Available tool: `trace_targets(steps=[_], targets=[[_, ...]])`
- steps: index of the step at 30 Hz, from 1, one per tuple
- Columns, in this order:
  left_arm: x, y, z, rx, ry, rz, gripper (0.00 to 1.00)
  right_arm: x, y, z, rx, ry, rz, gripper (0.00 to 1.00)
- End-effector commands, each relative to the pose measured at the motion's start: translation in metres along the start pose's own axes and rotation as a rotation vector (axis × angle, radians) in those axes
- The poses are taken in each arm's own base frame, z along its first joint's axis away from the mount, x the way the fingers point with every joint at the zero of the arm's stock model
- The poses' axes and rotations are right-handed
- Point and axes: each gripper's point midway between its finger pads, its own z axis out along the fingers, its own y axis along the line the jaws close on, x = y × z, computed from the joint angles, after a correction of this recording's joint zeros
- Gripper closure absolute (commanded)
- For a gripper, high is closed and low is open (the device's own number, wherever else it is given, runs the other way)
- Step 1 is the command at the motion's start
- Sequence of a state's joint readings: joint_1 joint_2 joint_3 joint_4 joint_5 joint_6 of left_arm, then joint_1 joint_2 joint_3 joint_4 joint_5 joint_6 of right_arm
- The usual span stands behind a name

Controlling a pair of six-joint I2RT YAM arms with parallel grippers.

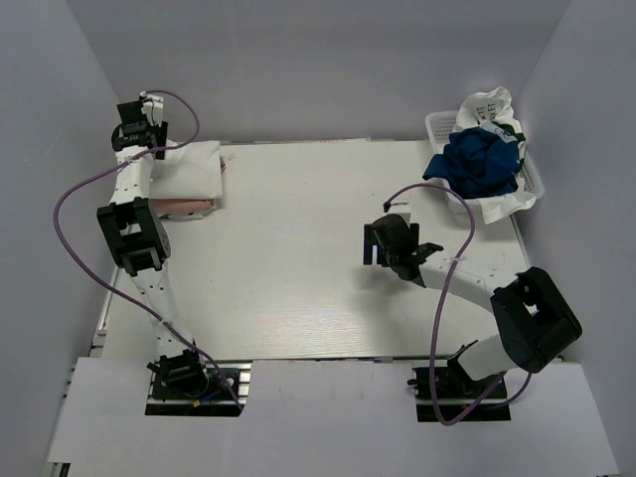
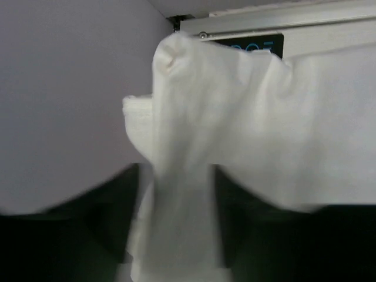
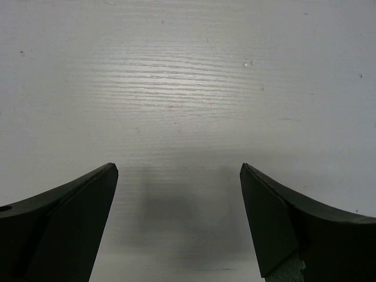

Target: Fold and stack the t-shirts

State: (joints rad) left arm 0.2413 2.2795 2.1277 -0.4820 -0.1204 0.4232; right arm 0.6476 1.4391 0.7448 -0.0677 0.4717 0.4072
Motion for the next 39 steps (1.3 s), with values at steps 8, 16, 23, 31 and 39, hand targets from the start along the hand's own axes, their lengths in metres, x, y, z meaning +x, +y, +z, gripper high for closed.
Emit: trace_targets(steps=[8, 16, 23, 31, 39], targets=[[-0.071, 0.015, -0.038, -0.053, -0.173, -0.122, 0.0, -0.019, 0.004, -0.002, -0.002, -0.038, 0.013, 0.1], [-0.09, -0.047, -0.113, 0.261, -0.157, -0.457, 0.0, -0.03, 0.011, -0.025, -0.091, -0.092, 0.11, 0.1], [-0.059, -0.179, -0.219, 0.571, -0.224, -0.585, 0.0, -0.021, 0.012, -0.046, -0.164, -0.089, 0.16, 0.1], [0.093, -0.239, -0.307, 0.616, -0.155, -0.645, 0.0, -0.009, 0.006, -0.058, -0.188, -0.095, 0.142, 0.1], [0.146, -0.219, -0.315, 0.483, -0.119, -0.636, 0.0, -0.014, 0.027, -0.061, -0.305, -0.107, 0.158, 0.1]])
